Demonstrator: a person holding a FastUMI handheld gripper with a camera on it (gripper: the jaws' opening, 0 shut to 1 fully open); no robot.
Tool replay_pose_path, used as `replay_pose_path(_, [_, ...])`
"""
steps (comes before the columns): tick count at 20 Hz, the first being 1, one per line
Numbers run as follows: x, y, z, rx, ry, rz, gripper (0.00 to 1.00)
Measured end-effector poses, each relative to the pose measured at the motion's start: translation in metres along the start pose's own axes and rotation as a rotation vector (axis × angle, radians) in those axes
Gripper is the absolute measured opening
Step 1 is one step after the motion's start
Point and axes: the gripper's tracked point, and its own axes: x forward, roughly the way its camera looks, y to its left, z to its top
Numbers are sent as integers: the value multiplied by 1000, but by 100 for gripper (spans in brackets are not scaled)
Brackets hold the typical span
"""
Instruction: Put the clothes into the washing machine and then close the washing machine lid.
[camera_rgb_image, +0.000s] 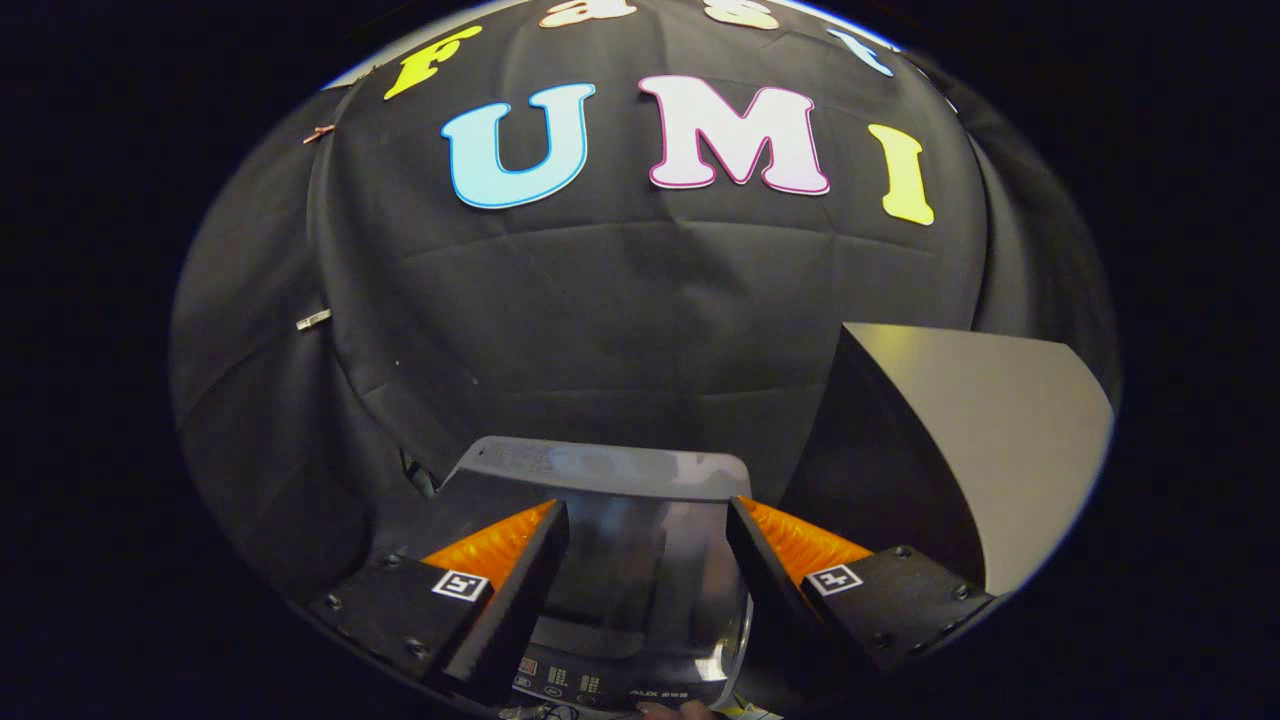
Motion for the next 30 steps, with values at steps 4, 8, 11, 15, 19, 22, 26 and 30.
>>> replay_pose_path(4, [-12, 6, 3, -5, -18, 29, 99])
replay_pose_path(8, [-35, 16, 11, -12, -55, 80, 99])
replay_pose_path(11, [-57, 20, 26, -23, -100, 110, 99])
replay_pose_path(15, [-101, 18, 62, -39, -224, 159, 99])
replay_pose_path(19, [-152, 0, 84, -45, -336, 183, 99])
replay_pose_path(22, [-192, -20, 103, -68, -419, 171, 99])
replay_pose_path(26, [-263, -60, 126, -75, -534, 137, 98])
replay_pose_path(30, [-317, -100, 131, -84, -627, 82, 98])
